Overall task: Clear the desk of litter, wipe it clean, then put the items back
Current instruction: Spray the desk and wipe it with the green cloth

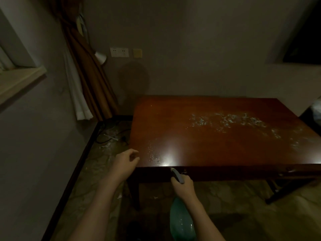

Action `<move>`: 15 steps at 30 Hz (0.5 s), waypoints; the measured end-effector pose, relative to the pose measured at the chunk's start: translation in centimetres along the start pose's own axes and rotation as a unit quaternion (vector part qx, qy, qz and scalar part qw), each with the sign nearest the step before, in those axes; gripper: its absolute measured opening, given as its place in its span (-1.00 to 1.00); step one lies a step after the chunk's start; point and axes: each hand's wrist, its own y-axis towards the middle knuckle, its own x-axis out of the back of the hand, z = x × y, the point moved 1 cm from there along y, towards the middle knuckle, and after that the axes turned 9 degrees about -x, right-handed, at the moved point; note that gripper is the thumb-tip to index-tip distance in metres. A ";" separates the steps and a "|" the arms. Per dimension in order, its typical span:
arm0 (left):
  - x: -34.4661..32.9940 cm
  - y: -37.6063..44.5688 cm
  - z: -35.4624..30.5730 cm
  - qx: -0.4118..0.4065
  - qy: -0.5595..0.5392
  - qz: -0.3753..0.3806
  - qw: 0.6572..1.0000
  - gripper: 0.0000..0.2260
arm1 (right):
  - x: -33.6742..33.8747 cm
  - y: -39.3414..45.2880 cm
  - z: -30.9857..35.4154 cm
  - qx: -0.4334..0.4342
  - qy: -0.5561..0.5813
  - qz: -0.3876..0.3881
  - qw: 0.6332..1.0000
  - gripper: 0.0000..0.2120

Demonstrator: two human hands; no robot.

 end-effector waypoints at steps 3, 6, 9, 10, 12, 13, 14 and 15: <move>0.0 0.2 -0.3 -0.006 -0.001 -0.009 1.000 -0.74 | 0.1 0.0 0.0 0.003 -0.016 -0.016 1.000 -0.70; 0.1 0.5 -0.5 -0.008 0.004 -0.010 1.000 -0.74 | 0.3 0.4 0.0 -0.001 -0.016 -0.020 1.000 -0.73; 0.0 0.8 -0.8 -0.010 0.006 -0.007 1.000 -0.74 | 1.0 0.6 0.0 0.004 -0.012 -0.030 0.999 -0.72; -0.1 0.8 -0.9 -0.009 0.006 -0.005 1.000 -0.74 | 1.3 0.5 0.0 0.009 -0.002 -0.033 0.999 -0.72; -0.2 0.9 -1.4 -0.011 0.008 -0.002 1.000 -0.74 | 1.8 0.5 0.1 0.007 0.030 -0.044 0.999 -0.70; -0.4 1.0 -1.6 -0.013 0.008 -0.001 1.000 -0.74 | 2.0 0.5 0.2 0.003 0.040 -0.053 0.998 -0.69; -0.5 1.1 -1.9 -0.014 0.008 0.001 1.000 -0.73 | 2.1 0.6 0.2 0.000 0.043 -0.060 0.997 -0.69; -0.6 1.1 -2.1 -0.016 0.008 0.003 1.000 -0.73 | 2.3 0.7 0.3 -0.001 0.043 -0.061 0.997 -0.69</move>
